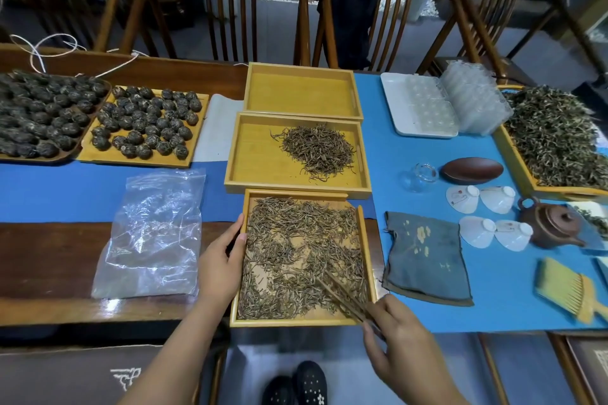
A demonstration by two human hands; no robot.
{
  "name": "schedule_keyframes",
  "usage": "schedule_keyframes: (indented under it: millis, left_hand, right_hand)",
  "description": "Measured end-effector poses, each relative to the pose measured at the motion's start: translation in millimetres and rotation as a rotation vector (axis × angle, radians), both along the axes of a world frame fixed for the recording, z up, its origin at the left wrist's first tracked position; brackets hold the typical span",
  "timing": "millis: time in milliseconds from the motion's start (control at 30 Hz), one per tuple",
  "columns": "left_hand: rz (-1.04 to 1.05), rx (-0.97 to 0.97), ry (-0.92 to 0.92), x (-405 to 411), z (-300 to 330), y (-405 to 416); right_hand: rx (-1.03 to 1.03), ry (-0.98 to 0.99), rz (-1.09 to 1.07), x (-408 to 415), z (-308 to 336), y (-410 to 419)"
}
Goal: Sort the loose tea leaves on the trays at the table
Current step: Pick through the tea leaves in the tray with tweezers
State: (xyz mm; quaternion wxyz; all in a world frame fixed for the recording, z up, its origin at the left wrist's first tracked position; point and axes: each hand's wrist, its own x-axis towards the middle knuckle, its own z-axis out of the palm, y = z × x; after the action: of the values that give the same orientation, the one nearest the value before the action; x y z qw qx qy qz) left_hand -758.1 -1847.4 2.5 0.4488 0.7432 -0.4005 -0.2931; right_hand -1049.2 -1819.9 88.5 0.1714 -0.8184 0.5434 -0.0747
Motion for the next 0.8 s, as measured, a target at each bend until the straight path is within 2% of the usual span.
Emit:
schedule_keyframes:
  millis: [133, 433, 567, 667, 800]
  left_hand:
    - [-0.003, 0.000, 0.005, 0, 1, 0]
    - [0.006, 0.007, -0.002, 1, -1, 0]
    - [-0.002, -0.002, -0.008, 1, -1, 0]
    - [-0.007, -0.003, -0.006, 1, -2, 0]
    - [-0.016, -0.003, -0.031, 2, -1, 0]
  right_hand:
    - [-0.007, 0.074, 0.103, 11, -2, 4]
    - [0.021, 0.113, 0.079, -7, 6, 8]
    - [0.025, 0.018, 0.062, -18, 6, 3]
    - [-0.019, -0.115, -0.128, -33, 2, -24]
    - [-0.110, -0.089, -0.430, -55, -17, -74]
